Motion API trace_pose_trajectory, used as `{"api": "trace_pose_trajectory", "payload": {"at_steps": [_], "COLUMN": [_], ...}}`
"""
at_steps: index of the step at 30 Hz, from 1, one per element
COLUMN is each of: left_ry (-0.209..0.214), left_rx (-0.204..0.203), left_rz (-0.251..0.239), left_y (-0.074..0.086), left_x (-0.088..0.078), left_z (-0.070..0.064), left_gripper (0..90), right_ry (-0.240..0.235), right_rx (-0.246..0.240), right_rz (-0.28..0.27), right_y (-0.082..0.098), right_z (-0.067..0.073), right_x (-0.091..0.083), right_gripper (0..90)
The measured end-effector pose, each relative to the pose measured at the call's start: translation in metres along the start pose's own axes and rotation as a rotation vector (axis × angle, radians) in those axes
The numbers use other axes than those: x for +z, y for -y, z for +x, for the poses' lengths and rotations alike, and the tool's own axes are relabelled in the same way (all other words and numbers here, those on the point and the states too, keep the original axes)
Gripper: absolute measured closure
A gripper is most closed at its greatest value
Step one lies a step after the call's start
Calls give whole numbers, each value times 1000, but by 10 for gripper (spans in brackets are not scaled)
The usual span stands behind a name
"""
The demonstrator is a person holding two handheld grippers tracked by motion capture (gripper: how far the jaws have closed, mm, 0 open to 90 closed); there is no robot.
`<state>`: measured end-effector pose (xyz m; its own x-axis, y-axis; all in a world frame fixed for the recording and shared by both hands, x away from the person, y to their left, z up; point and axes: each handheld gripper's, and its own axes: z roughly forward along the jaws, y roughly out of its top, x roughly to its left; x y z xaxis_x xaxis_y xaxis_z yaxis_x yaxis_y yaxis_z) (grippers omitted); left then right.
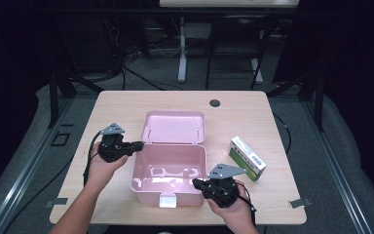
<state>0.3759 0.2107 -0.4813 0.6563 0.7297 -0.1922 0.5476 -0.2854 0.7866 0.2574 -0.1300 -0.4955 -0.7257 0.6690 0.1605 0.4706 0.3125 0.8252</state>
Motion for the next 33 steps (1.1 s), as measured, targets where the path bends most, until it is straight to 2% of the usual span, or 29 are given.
{"api": "trace_pose_trajectory", "payload": {"at_steps": [8, 9, 10, 11, 17, 20, 22, 27, 33], "left_ry": [1, -2, -33, -6, -8, 1, -13, 10, 16], "left_rx": [2, 3, 1, 8, 0, -1, -4, -16, -1], "left_rz": [-3, -2, -19, -4, -5, -8, -14, -34, -50], "left_y": [1, 1, 2, 1, 2, 2, 2, 0, -2], "left_x": [-1, -1, 0, -1, -2, -2, -4, -14, -22], "left_z": [-1, -1, -3, -2, -2, -1, 1, 3, 4], "left_gripper": [841, 841, 841, 842, 840, 830, 775, 691, 566], "right_ry": [-7, -9, -10, -13, -6, -4, 1, 28, 94], "right_rx": [5, 8, 7, 10, 15, 12, 5, 23, 78], "right_rz": [3, 4, 3, 3, 3, -18, -42, -94, -146], "right_y": [0, -1, -1, -1, -2, -3, -7, -12, -13], "right_z": [1, 1, 0, 0, 3, 5, 6, 0, -20], "right_x": [0, 0, 0, 0, 0, -3, -8, -21, -35], "right_gripper": [875, 868, 862, 853, 782, 740, 690, 585, 501]}}
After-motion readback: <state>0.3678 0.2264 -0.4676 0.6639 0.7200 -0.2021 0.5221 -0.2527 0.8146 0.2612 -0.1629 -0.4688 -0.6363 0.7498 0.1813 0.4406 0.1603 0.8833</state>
